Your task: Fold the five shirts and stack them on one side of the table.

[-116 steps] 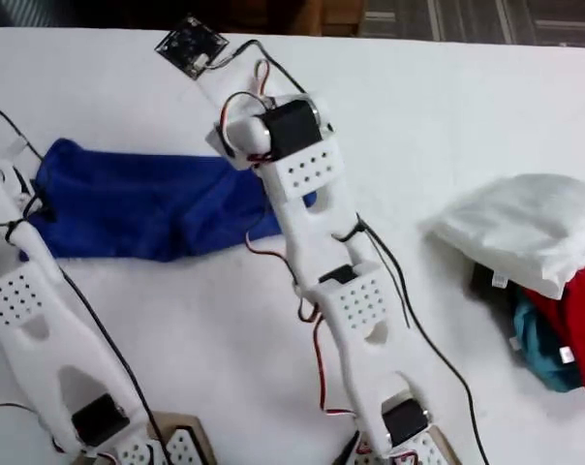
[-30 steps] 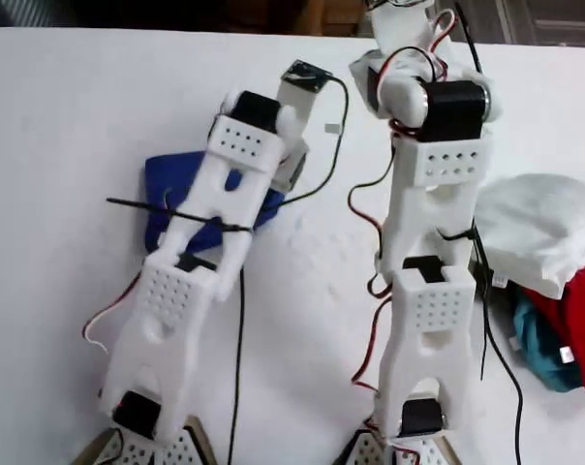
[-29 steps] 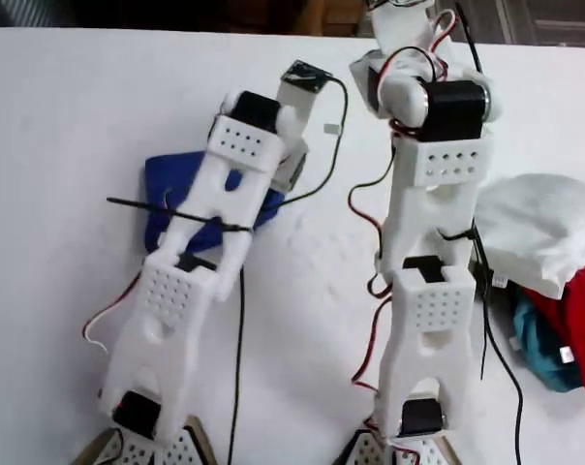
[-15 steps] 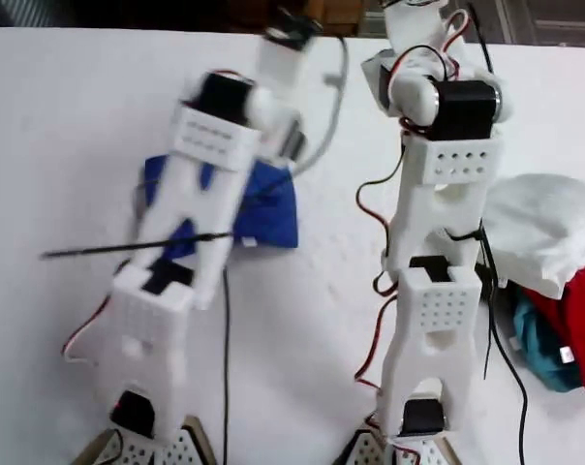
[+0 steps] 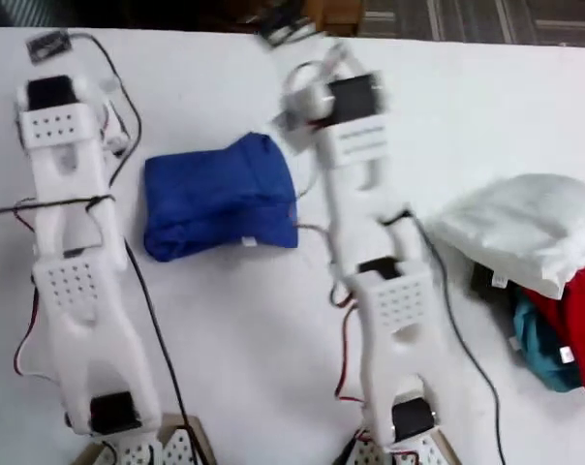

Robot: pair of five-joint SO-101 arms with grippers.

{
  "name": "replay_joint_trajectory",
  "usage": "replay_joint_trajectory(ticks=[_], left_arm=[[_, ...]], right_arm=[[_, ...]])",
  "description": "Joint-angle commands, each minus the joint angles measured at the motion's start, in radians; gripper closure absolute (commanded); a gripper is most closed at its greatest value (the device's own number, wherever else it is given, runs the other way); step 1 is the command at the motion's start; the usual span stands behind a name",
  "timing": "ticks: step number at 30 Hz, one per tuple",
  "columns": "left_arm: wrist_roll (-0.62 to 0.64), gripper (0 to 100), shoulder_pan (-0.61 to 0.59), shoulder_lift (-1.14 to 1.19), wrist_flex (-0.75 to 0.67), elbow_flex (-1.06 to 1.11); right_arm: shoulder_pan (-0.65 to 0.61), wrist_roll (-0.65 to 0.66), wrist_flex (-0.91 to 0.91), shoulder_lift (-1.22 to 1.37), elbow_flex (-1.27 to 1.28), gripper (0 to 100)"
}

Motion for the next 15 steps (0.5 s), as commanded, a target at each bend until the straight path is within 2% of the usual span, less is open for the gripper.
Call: replay_joint_trajectory(ticks=[1,5,7,10,15], left_arm=[[0.031,91,0.025,0.041,-0.025,-0.061],[0.029,91,0.06,0.103,-0.029,-0.163],[0.028,91,0.075,0.146,-0.029,-0.203],[0.028,91,0.087,0.213,-0.029,-0.246],[0.028,91,0.097,0.318,-0.031,-0.297]], right_arm=[[-0.073,0.002,0.019,0.038,0.005,98.1],[-0.087,-0.002,0.024,0.084,0.014,97.8],[-0.082,-0.051,0.024,0.082,0.038,97.4],[-0.073,-0.115,0.024,0.062,0.078,90.2],[-0.065,-0.345,0.021,0.031,0.144,79.1]])
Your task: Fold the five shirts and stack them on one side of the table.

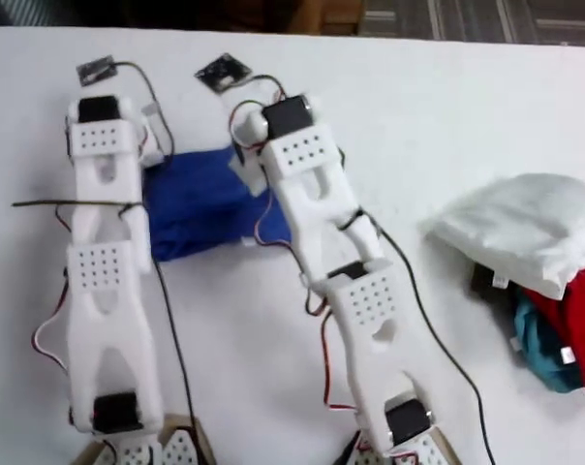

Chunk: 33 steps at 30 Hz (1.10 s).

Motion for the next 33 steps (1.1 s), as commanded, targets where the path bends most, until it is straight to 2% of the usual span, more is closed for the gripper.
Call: replay_joint_trajectory(ticks=[1,5,8,15,24,33], left_arm=[[0.003,91,0.015,0.034,-0.011,-0.056],[0.003,91,0.015,0.057,0.011,-0.11],[0.003,91,0.034,0.057,0.014,-0.104],[0.003,91,0.031,0.057,0.012,-0.104],[0.003,91,0.031,0.057,0.008,-0.104],[0.003,91,0.031,0.057,0.006,-0.104]], right_arm=[[0.008,-0.157,0.018,-0.065,0.023,79.0],[0.018,-0.358,0.016,-0.068,0.031,79.0],[0.005,-0.445,0.016,-0.068,0.031,79.0],[-0.041,-0.529,0.013,-0.054,0.035,79.0],[-0.038,-0.56,0.001,0.054,0.026,79.4],[-0.012,-0.56,-0.033,0.085,0.006,95.7]])
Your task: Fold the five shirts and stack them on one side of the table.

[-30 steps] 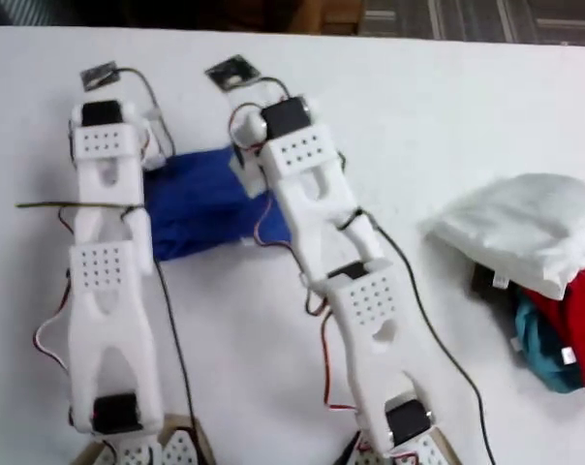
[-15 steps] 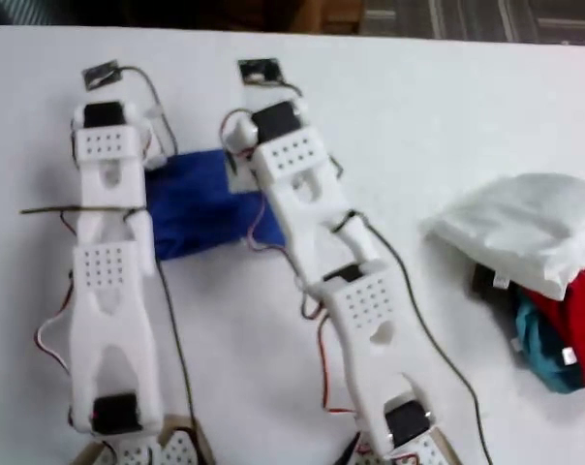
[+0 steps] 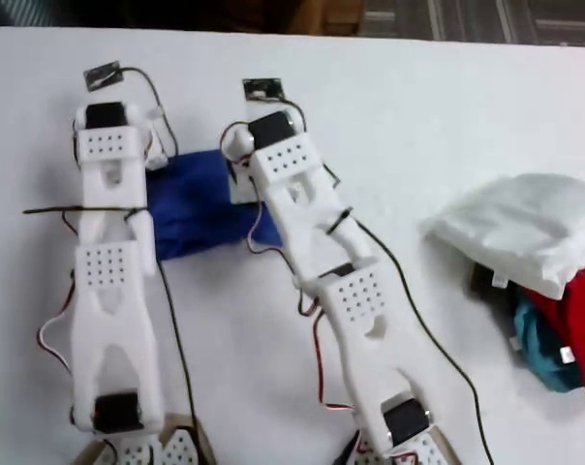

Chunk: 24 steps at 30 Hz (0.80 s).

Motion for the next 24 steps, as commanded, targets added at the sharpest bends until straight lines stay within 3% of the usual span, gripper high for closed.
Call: replay_joint_trajectory(ticks=[1,17,24], left_arm=[[0.003,91,0.018,-0.005,-0.003,-0.024],[0.002,91,0.018,-0.005,-0.005,-0.024],[0.002,91,0.018,-0.005,-0.006,-0.024]], right_arm=[[0.018,-0.008,-0.012,-0.01,-0.046,96.8],[0.073,0.071,0.039,-0.113,-0.075,98.1],[0.074,0.072,0.039,-0.249,0.21,98.1]])
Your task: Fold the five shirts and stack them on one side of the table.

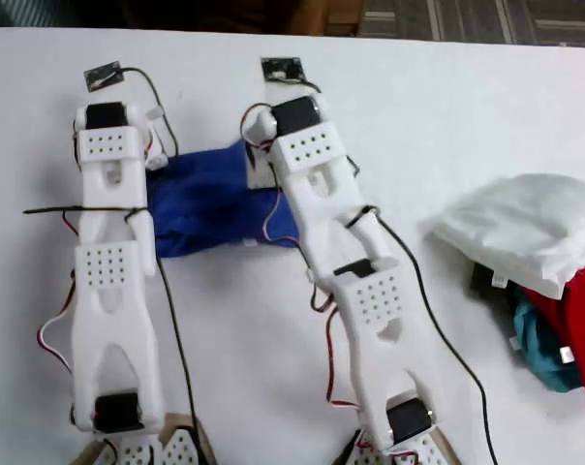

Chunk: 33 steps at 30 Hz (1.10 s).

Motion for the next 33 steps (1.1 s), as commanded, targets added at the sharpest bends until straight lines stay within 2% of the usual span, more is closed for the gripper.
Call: replay_joint_trajectory(ticks=[1,16,22,25,29,33], left_arm=[[0.002,91,0.018,-0.005,-0.006,-0.024],[0.002,91,0.017,-0.005,-0.006,-0.024],[0.002,91,0.017,-0.005,-0.006,-0.024],[0.002,91,0.017,-0.005,-0.006,-0.024],[0.002,91,0.017,-0.005,-0.006,-0.024],[0.0,91,0.017,-0.005,-0.006,-0.024]], right_arm=[[0.008,0.011,0.021,-0.142,0.164,98.1],[0.045,0.087,-0.01,-0.412,0.649,98.1],[0.035,0.103,-0.11,-0.427,0.678,98.1],[0.035,0.219,-0.166,-0.427,0.678,98.1],[-0.001,0.617,-0.15,-0.432,0.661,98.1],[0.001,0.908,-0.111,-0.426,0.598,98.1]])
